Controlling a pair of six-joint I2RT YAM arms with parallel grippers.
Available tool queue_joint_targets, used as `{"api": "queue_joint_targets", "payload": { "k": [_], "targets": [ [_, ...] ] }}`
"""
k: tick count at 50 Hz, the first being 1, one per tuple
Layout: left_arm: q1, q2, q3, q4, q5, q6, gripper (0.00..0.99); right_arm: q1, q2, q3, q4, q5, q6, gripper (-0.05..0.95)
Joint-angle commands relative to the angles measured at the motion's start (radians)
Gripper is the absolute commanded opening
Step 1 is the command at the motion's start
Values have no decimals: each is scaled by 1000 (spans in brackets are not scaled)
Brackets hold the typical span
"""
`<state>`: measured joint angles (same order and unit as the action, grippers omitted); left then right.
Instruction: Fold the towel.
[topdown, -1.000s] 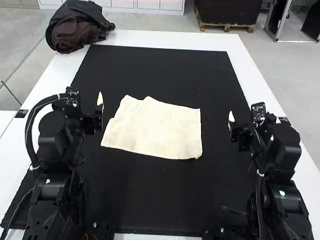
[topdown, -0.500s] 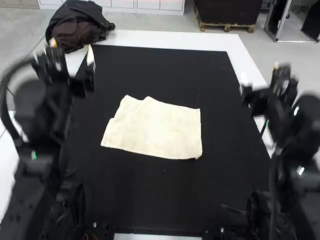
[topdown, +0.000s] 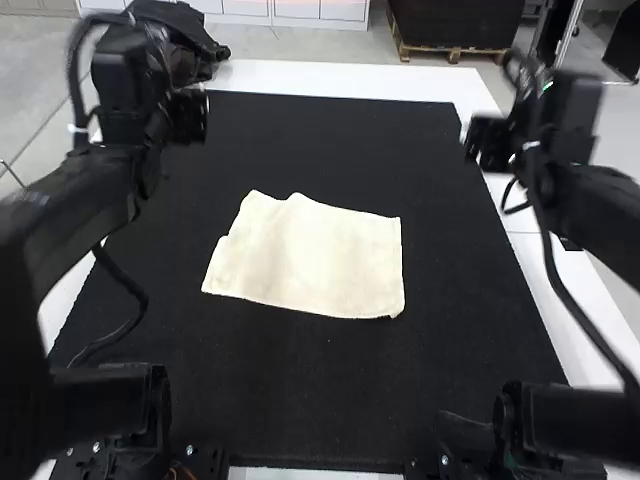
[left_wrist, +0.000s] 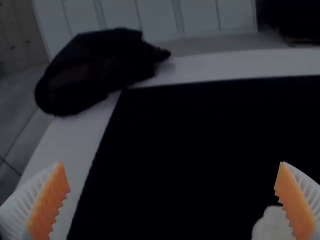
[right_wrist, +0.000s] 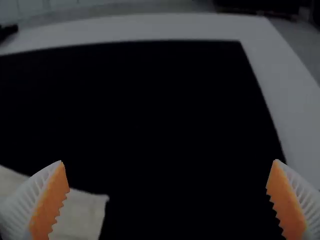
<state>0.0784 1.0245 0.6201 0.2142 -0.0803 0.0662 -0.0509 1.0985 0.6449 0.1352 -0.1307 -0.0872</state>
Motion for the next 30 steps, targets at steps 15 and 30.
{"api": "queue_joint_targets", "payload": {
  "k": [15,30],
  "targets": [
    [-81,160,-141,47,-61,35,957,28,205,-105,70,-64,46,913],
    [-77,278,-109,56,8,3,957,166,208,-96,98,8,46,911]
  ]
}}
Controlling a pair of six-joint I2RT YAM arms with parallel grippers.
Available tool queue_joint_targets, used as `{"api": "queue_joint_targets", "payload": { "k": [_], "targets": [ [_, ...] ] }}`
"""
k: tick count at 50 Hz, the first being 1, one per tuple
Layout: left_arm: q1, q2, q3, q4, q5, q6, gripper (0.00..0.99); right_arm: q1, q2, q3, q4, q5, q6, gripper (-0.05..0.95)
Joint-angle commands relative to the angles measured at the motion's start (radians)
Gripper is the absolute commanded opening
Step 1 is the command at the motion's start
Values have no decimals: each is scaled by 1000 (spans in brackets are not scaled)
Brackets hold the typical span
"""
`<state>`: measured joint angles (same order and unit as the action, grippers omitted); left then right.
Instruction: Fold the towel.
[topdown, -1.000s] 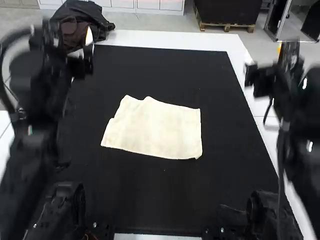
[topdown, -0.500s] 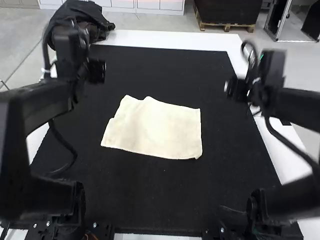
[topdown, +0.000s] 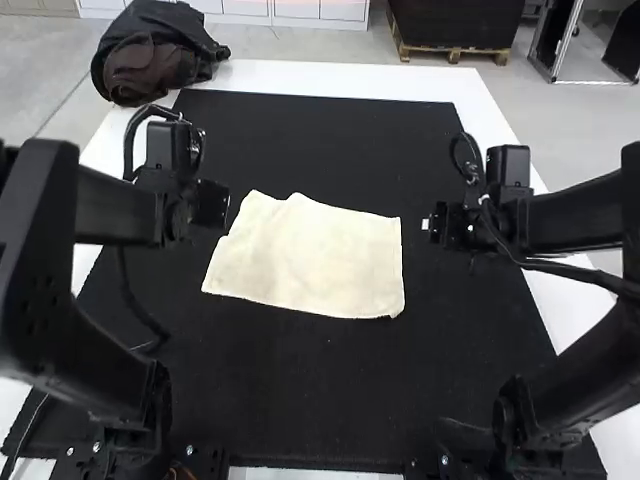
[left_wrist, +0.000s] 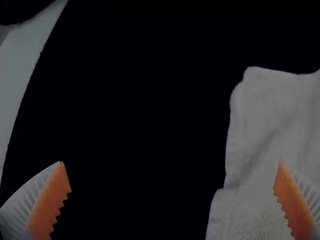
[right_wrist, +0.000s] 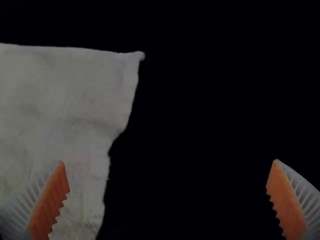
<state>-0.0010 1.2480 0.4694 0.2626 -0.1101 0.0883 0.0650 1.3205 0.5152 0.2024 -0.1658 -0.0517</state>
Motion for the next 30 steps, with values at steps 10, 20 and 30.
{"api": "queue_joint_targets", "payload": {
  "k": [10,20,30],
  "targets": [
    [4,180,120,21,98,-64,957,116,62,72,66,65,13,910],
    [4,315,201,35,130,-64,957,130,187,128,104,75,24,910],
    [4,430,265,52,148,-67,957,131,304,183,137,74,29,910]
  ]
}}
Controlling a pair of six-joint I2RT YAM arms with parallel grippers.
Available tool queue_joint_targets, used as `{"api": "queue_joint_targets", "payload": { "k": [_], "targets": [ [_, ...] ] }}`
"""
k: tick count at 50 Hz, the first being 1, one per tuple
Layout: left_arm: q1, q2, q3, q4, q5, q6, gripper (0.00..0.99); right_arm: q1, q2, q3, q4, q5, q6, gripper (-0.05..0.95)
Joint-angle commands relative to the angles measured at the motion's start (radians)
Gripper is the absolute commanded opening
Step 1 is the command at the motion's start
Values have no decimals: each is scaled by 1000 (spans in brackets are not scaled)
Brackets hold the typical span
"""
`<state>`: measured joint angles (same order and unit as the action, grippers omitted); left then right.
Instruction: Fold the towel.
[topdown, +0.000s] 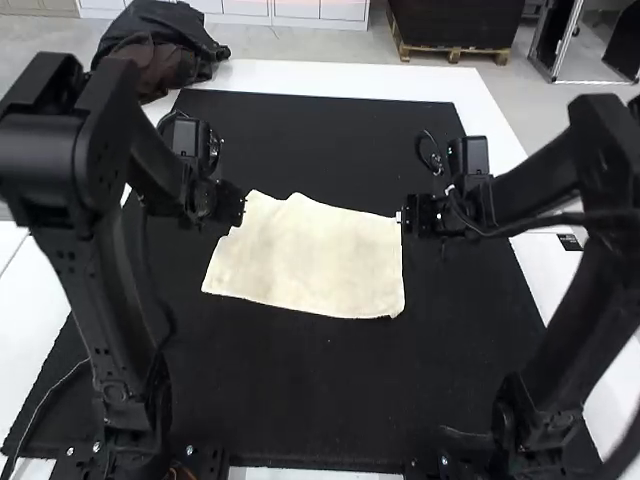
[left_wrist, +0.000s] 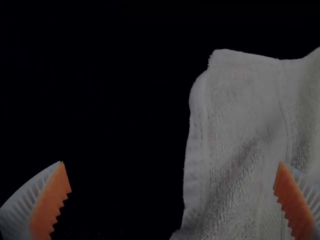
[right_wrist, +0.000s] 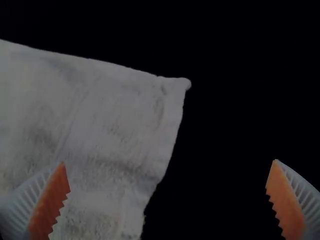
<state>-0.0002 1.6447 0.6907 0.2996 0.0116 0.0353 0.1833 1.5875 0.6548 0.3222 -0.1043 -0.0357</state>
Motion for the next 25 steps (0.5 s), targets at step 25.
{"api": "queue_joint_targets", "payload": {
  "k": [25],
  "targets": [
    [3,250,211,16,53,-6,957,47,239,160,48,11,34,910]
  ]
}}
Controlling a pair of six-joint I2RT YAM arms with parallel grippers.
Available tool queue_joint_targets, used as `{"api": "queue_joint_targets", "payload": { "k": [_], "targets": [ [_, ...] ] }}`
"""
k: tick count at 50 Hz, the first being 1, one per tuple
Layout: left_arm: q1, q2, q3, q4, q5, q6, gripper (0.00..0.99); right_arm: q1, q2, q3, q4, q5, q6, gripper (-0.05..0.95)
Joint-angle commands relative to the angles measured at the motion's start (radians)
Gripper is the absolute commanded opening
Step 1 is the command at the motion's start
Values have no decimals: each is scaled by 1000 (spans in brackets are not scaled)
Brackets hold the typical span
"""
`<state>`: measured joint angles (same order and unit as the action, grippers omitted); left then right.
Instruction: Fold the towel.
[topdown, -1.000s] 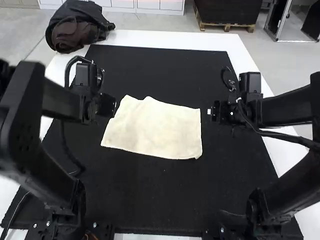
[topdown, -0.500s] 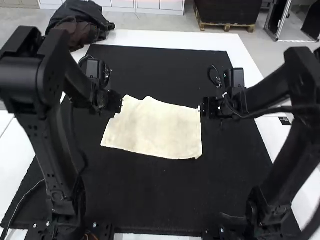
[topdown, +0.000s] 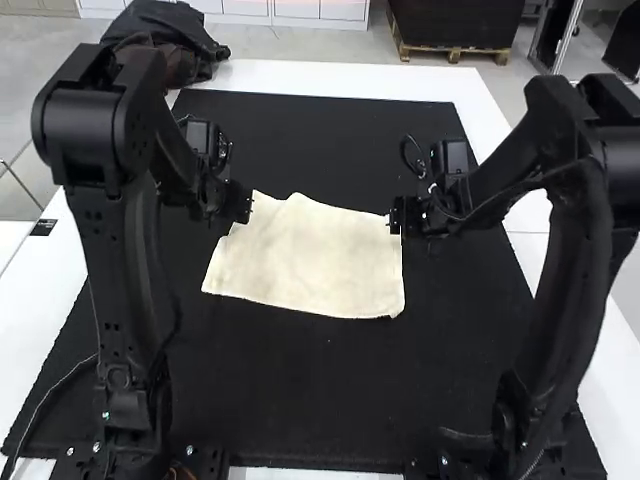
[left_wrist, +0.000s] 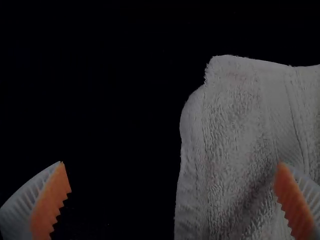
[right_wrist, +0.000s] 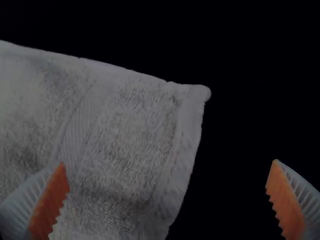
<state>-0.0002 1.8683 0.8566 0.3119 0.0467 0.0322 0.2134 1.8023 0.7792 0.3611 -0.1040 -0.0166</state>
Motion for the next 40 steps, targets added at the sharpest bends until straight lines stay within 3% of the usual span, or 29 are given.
{"api": "queue_joint_targets", "payload": {
  "k": [1,40],
  "targets": [
    [3,35,55,1,18,-3,957,17,35,42,9,10,20,910],
    [3,157,122,15,18,2,954,20,192,112,44,6,30,910]
  ]
}}
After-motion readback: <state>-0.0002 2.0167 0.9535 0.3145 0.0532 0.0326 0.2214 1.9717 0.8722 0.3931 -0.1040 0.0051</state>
